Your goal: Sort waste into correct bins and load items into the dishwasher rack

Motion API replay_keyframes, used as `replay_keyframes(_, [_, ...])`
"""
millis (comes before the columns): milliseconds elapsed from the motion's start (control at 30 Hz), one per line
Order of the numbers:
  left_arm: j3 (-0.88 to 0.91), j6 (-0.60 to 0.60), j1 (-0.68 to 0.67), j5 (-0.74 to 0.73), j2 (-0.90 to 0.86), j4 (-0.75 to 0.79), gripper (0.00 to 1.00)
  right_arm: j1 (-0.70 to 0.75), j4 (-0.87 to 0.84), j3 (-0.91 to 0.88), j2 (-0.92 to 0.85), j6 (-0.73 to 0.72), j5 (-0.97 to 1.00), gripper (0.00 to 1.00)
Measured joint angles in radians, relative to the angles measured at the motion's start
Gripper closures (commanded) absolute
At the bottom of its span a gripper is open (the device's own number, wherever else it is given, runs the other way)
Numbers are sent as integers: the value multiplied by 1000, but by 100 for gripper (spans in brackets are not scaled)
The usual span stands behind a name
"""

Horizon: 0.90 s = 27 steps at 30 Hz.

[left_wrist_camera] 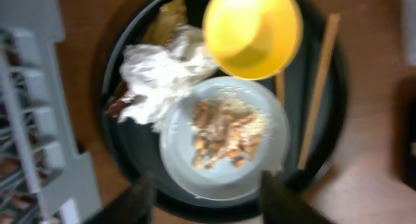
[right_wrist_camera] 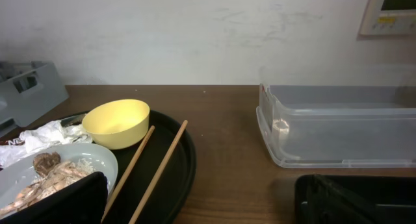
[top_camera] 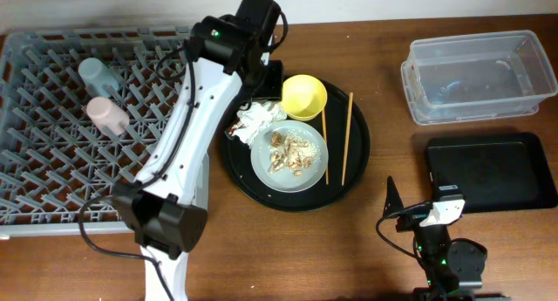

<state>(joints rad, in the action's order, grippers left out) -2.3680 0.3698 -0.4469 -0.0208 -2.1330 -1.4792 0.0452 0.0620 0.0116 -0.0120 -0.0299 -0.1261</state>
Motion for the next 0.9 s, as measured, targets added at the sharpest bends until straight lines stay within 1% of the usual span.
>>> replay_keyframes(67, [0, 10, 22, 42, -5, -40, 53, 0, 0, 0, 0, 0, 0, 2])
replay_keyframes(133, [0, 20, 105, 71, -5, -104, 52, 0, 0, 0, 0, 0, 0, 2])
replay_keyframes(167, [1, 34, 171, 81, -5, -146, 14, 0, 0, 0, 0, 0, 0, 2])
replay_keyframes(200, [1, 45, 236, 88, -5, -183, 0, 0, 0, 0, 0, 0, 0, 2])
replay_keyframes(233, [1, 51, 290, 90, -5, -196, 0, 0, 0, 0, 0, 0, 0, 2])
replay_keyframes(267, [1, 59, 379, 94, -5, -203, 0, 0, 0, 0, 0, -1, 0, 2])
replay_keyframes(333, [1, 69, 474, 98, -5, -205, 0, 0, 0, 0, 0, 0, -8, 2])
replay_keyframes(367, [1, 70, 533, 84, -5, -204, 0, 0, -4, 0, 0, -22, -37, 2])
replay_keyframes(400, [1, 70, 569, 76, -5, -205, 0, 0, -11, 0, 0, -78, -89, 2])
replay_keyframes(500, [1, 73, 642, 55, -5, -205, 0, 1, -19, 0, 0, -382, -388, 2])
replay_keyframes(533, [1, 73, 673, 52, -5, -206, 0, 1, -32, -1, 0, -570, -513, 2])
replay_keyframes(567, [1, 73, 690, 50, -5, -206, 0, 1, -35, -1, 0, -701, -560, 2])
replay_keyframes(600, [1, 72, 700, 50, -5, -206, 0, 1, -66, -1, 0, -801, -577, 1])
replay_keyframes(633, [1, 72, 707, 50, -5, -208, 0, 1, -157, 0, 0, -907, -591, 2])
replay_keyframes(667, [1, 72, 710, 51, -5, -208, 0, 1, -229, -2, 0, -967, -599, 2])
replay_keyframes(733, [1, 72, 711, 51, -5, -208, 0, 1, -392, 6, 2, -1056, -606, 2])
replay_keyframes(833, [1, 72, 711, 52, -5, -208, 0, 1, -354, 53, -6, -1091, -605, 2])
replay_keyframes(900, [1, 72, 711, 51, -5, -207, 0, 1, -284, 96, -42, -1063, -601, 2])
